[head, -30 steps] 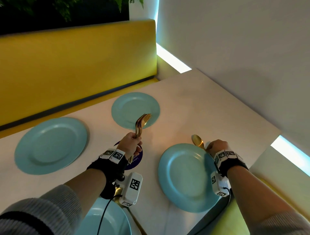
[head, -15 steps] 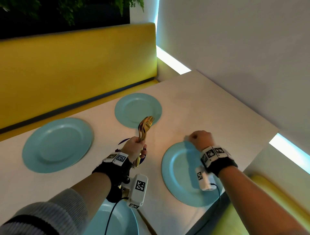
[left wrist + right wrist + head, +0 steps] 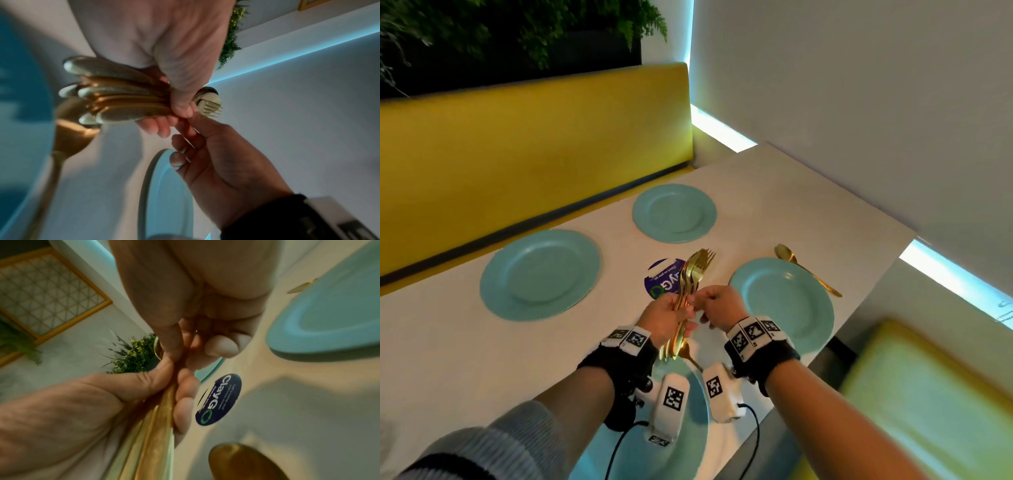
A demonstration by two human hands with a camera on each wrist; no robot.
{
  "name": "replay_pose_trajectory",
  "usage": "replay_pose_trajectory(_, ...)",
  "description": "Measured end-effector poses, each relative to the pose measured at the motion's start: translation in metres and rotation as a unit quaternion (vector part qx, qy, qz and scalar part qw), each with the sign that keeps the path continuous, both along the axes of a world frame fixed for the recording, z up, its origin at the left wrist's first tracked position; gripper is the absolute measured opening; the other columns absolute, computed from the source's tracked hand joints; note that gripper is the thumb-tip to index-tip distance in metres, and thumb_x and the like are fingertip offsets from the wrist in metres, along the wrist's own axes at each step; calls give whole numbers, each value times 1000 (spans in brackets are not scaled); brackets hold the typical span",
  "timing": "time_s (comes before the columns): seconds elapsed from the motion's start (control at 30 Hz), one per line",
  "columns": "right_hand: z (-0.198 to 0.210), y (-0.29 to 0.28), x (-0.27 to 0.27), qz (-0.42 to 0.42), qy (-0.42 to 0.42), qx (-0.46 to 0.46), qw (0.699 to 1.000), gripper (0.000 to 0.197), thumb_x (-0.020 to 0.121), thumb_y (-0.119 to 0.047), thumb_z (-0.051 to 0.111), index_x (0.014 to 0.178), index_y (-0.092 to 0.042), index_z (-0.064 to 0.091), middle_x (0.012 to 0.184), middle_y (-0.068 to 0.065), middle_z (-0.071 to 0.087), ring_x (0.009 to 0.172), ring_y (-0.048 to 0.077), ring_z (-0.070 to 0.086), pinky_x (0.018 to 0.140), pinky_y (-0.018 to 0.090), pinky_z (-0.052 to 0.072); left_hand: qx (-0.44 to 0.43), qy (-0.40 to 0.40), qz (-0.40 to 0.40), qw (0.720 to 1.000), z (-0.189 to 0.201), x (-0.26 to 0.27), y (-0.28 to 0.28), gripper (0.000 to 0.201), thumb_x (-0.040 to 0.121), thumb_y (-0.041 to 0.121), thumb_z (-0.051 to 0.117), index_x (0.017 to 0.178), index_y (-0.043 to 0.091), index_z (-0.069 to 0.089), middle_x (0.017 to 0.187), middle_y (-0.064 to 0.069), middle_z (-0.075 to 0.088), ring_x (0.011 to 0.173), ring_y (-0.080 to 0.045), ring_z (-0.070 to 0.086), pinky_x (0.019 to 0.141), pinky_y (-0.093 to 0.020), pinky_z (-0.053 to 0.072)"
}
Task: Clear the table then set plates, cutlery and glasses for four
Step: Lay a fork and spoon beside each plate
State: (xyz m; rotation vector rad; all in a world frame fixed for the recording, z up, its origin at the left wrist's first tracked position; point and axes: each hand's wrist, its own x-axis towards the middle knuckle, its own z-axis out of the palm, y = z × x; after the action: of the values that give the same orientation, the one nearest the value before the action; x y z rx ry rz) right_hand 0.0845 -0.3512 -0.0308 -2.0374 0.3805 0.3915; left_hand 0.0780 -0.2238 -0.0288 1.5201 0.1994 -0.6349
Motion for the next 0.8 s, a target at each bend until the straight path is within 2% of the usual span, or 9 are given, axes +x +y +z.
replay_pose_trajectory(0.13,1,9,-26,-40,-14,37,998,30,92,-19,58,62,-20,59,67,-6,61,53,8,51,48,19,43,24,8,19,999,-2,-22,17,4,95,9,50,94,8,53,79,-7,62,68,-21,62,67,-32,53)
replay_pose_trajectory(0.2,3,5,-33,-65,-22,14,998,30,92,-21,59,61,-19,58,68,-5,61,51,8,49,47,19,43,32,12,40,999,-2,-28,26,10,95,6,49,86,8,52,74,-7,58,63,-19,58,61,-28,52)
replay_pose_trajectory(0.27,3,-6,-37,-68,-15,-63,996,28,91,-22,59,64,-19,60,76,0,64,55,9,51,50,20,46,38,18,64,997,-3,-29,37,13,95,5,49,83,8,52,70,-8,53,57,-18,52,54,-26,48)
replay_pose_trajectory(0.33,1,-19,-40,-24,17,-167,985,19,92,-23,57,79,-14,68,91,5,68,76,16,62,75,28,55,52,20,81,995,-3,-29,48,13,95,6,49,83,7,54,70,-8,52,56,-17,49,54,-27,47)
replay_pose_trajectory(0.37,-1,-25,-43,5,40,-216,975,21,93,-24,55,92,-11,70,100,7,69,91,20,64,89,31,53,53,21,88,995,-5,-29,53,12,94,5,50,83,7,54,70,-8,52,56,-17,49,55,-27,46)
replay_pose_trajectory(0.43,-7,-32,-47,48,72,-297,951,28,94,-25,52,108,-9,69,112,8,68,106,23,63,98,32,49,51,20,95,994,-6,-27,62,9,94,5,50,87,6,54,69,-7,51,55,-17,48,53,-27,46)
replay_pose_trajectory(0.57,-23,-35,-45,82,117,-332,932,25,90,-22,59,109,-10,70,111,7,69,104,21,64,96,30,51,71,10,106,992,-11,-21,71,6,94,8,52,89,7,55,71,-6,53,57,-17,51,58,-28,50)
replay_pose_trajectory(0.67,-31,-33,-40,94,112,-342,928,25,93,-22,55,109,-10,69,110,7,68,103,22,64,93,29,51,80,8,114,990,-15,-17,75,5,93,9,53,90,8,56,71,-6,55,58,-17,53,61,-29,50)
replay_pose_trajectory(0.8,-38,-34,-31,80,102,-350,928,22,91,-26,55,100,-15,72,98,3,69,91,20,66,84,30,55,94,7,122,988,-21,-13,77,9,93,11,54,84,12,56,71,-5,57,59,-17,55,68,-34,52)
